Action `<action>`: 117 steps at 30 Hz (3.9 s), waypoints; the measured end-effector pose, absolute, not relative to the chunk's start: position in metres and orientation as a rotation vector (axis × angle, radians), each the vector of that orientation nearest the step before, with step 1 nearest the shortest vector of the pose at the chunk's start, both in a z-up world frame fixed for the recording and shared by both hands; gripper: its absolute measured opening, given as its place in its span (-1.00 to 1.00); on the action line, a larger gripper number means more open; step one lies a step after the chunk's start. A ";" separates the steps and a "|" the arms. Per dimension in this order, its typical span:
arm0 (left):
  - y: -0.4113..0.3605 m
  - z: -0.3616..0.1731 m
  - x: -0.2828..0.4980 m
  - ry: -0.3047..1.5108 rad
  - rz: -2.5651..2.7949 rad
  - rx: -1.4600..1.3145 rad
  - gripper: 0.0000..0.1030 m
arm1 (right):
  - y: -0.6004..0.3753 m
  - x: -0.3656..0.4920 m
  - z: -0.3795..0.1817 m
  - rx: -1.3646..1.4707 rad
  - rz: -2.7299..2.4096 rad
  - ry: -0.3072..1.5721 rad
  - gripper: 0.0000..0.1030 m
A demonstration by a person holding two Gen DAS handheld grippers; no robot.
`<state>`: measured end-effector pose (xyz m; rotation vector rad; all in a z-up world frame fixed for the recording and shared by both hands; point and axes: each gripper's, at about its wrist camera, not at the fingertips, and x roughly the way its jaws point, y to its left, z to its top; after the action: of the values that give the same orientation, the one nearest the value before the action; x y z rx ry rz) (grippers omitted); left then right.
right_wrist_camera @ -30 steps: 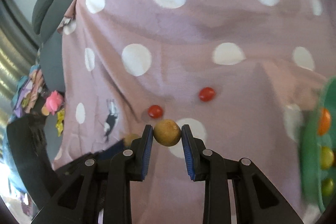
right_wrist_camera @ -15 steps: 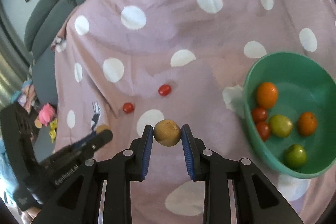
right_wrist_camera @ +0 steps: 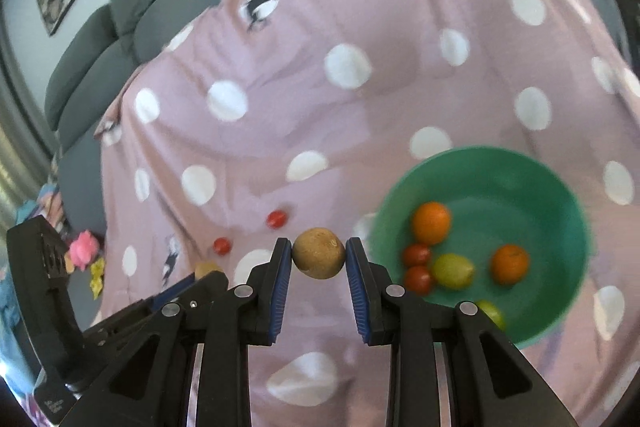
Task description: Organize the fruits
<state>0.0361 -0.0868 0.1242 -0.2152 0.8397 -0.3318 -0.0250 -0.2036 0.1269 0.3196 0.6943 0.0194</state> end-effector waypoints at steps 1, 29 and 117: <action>-0.092 0.125 0.037 0.839 -0.340 -0.208 -0.51 | -0.209 -0.027 0.128 0.323 0.004 0.688 -0.42; -0.235 0.100 0.051 0.911 -0.553 -0.081 -0.51 | -0.315 -0.041 0.105 0.485 -0.277 0.738 -0.42; -0.045 -0.001 0.014 0.887 -0.063 0.026 1.00 | -0.145 0.028 0.049 0.097 0.007 0.924 -0.02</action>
<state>0.0138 -0.0447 -0.0012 0.0263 0.8866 -0.0631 0.0284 -0.1445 0.0492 0.0971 0.9241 0.0070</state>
